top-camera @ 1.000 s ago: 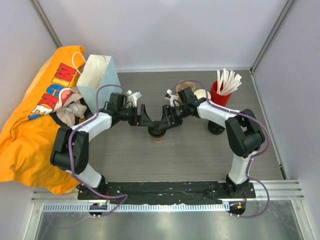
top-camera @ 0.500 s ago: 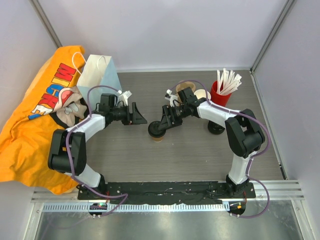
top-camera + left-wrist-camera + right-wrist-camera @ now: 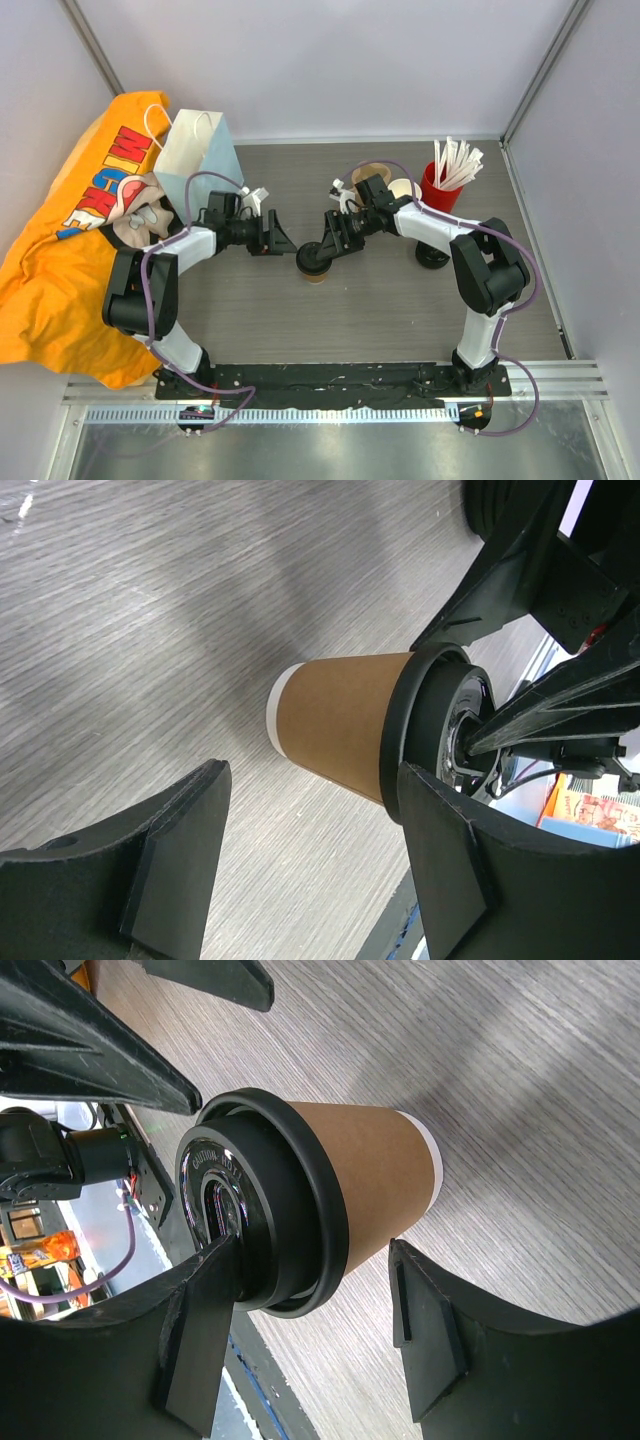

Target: Pack the takeout coffee

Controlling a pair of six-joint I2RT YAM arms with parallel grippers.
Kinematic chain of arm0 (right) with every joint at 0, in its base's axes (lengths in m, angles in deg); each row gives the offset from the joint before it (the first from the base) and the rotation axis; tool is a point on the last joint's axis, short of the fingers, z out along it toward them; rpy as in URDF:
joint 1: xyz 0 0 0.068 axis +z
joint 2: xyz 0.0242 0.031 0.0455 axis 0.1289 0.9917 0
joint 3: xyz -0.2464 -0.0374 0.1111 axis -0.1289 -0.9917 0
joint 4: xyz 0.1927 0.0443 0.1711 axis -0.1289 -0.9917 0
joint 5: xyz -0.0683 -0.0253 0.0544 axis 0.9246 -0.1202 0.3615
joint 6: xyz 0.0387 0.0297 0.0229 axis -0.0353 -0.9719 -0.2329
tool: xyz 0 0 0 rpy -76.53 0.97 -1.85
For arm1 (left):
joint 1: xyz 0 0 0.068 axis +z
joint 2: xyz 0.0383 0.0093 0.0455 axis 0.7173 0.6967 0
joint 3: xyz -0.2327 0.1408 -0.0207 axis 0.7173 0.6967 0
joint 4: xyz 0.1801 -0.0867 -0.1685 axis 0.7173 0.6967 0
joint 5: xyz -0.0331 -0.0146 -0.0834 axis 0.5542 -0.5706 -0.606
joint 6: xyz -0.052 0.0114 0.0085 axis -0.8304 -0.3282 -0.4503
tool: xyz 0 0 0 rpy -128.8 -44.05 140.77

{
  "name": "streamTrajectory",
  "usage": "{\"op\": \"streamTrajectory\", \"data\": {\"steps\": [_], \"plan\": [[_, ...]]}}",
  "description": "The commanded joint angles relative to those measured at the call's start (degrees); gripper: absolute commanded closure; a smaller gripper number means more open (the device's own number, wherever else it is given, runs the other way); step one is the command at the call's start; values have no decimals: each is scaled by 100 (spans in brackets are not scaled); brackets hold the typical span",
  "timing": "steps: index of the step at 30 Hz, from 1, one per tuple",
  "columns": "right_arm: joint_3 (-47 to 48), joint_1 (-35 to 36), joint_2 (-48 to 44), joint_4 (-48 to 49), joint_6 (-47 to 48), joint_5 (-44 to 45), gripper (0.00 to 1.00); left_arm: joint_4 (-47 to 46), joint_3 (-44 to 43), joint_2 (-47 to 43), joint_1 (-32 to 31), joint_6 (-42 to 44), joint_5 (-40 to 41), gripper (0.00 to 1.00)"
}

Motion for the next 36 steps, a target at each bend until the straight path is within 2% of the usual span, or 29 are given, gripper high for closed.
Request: {"op": "streamTrajectory", "data": {"steps": [1,16,28,34,35,36], "plan": [[144,96,-9,-56,200,284,36,-187,-63,31,-31,-83,-151,29],[162,114,26,-91,235,311,36,138,-89,128,-259,260,103,37],[127,140,79,-108,279,372,37,735,-265,365,-470,673,868,42],[65,166,141,-135,323,434,39,929,-318,462,-470,805,1184,48],[74,166,158,-143,331,442,39,947,-318,479,-479,839,1211,55],[74,166,167,-143,340,442,39,964,-335,497,-470,848,1246,56]]}}
